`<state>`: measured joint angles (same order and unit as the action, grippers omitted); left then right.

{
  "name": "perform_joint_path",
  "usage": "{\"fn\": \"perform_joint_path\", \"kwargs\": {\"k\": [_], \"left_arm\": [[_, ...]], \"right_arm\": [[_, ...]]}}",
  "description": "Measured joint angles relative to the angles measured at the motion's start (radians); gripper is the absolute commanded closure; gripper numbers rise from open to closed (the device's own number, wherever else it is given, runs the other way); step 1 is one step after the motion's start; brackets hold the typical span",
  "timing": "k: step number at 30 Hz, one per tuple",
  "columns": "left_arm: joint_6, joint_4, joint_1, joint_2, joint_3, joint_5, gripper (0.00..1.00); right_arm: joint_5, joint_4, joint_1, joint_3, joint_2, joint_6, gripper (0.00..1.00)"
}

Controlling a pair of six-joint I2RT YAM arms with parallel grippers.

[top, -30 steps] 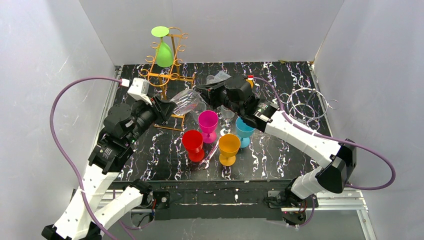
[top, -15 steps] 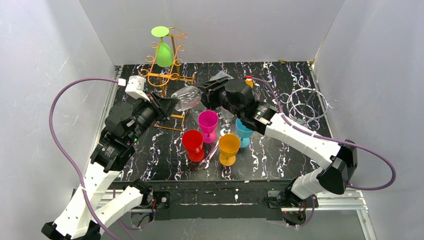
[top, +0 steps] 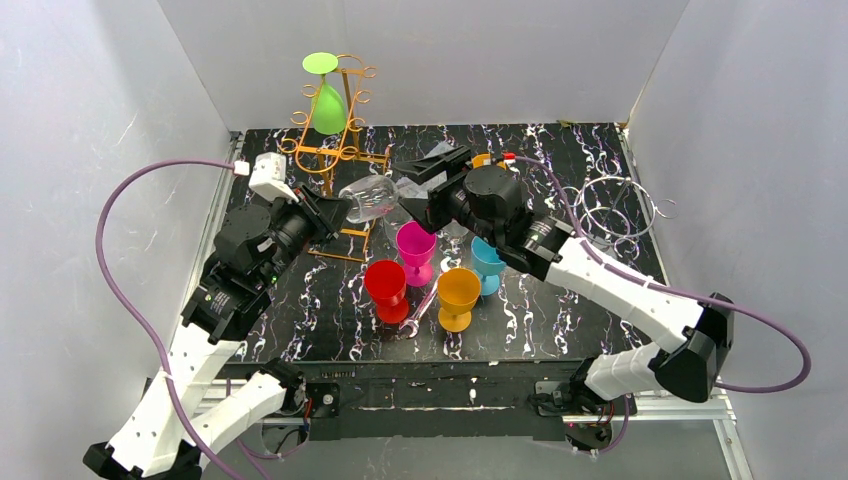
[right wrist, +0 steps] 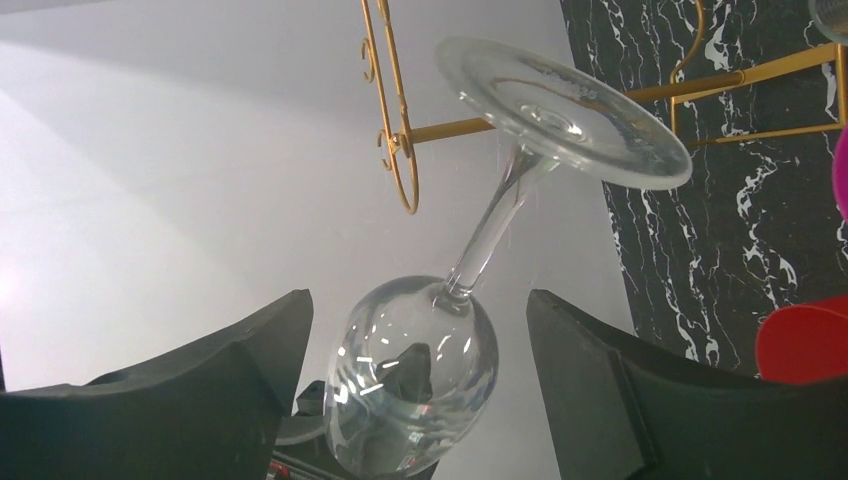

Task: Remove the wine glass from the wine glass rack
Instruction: Place the wine glass at the center of the board.

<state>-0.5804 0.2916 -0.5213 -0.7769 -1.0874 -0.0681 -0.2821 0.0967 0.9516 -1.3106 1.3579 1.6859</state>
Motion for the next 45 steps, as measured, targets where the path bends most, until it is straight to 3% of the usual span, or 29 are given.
{"fn": "perform_joint_path", "kwargs": {"k": [16, 29, 38, 45], "left_arm": [[-0.016, 0.174, -0.001, -0.033, -0.153, -0.026, 1.00], [-0.023, 0.483, -0.002, 0.002, -0.321, -0.080, 1.00], [-0.030, 0.745, -0.005, 0.040, -0.491, -0.171, 1.00], [-0.040, 0.934, -0.005, 0.046, -0.553, -0.248, 1.00]], "right_arm": [[-0.010, 0.084, 0.000, 0.082, -0.204, -0.179, 0.03], [-0.173, 0.242, 0.000, 0.002, -0.292, -0.592, 0.00], [-0.235, 0.338, 0.000, -0.201, -0.200, -0.860, 0.00], [-0.225, 0.386, 0.000, -0.253, -0.110, -0.979, 0.00]]}}
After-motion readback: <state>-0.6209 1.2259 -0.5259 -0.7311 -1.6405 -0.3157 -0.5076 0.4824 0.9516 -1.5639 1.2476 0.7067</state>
